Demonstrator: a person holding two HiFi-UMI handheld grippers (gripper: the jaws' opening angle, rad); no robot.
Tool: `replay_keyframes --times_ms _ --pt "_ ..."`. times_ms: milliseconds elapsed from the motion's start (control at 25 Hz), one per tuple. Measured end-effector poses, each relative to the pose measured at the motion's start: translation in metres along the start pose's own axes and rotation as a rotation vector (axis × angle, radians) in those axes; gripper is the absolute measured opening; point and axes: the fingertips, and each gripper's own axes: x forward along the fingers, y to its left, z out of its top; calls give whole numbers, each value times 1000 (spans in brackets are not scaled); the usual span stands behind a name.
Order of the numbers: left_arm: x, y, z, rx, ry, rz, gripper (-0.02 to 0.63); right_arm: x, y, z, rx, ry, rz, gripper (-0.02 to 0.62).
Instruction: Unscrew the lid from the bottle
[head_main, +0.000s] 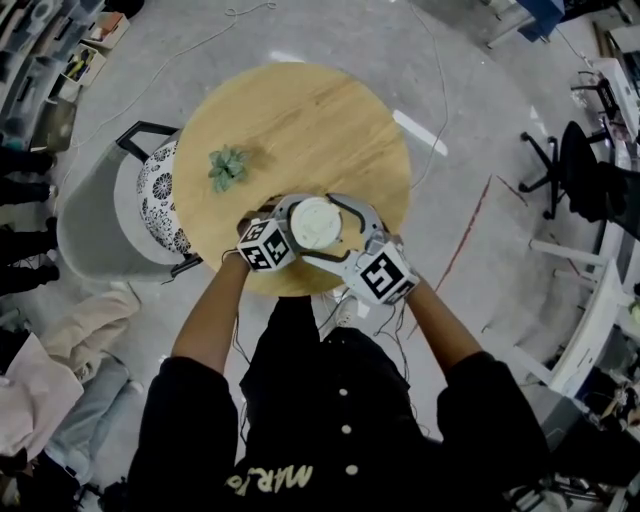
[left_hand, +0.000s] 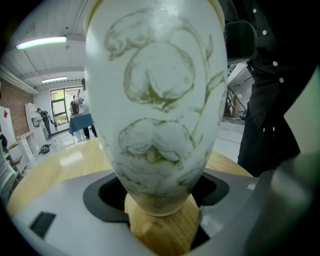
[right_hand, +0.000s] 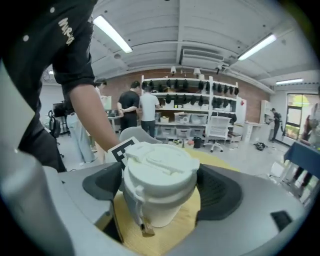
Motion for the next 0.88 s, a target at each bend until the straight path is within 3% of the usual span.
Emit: replay_keyframes --times_ms 120,200,320,440,560,720,880 --pt "0 0 0 -3 2 6 362 2 -1 2 -2 -48 -47 446" --pt "0 -1 1 -1 6 7 362 1 1 3 -27 -57 -4 445" --pt "0 -2 2 6 11 -1 362 -1 6 3 -112 -55 178 442" --pt "0 -5 1 -8 8 -8 362 -5 10 0 -205 38 407 436" --pt "0 -8 0 -27 8 1 362 -6 15 0 -248 77 507 436" --pt "-1 -8 1 -22 13 4 362 -4 16 1 -237 59 479 437" --pt "-2 -5 0 -60 -1 26 362 -6 2 6 -71 -9 268 487"
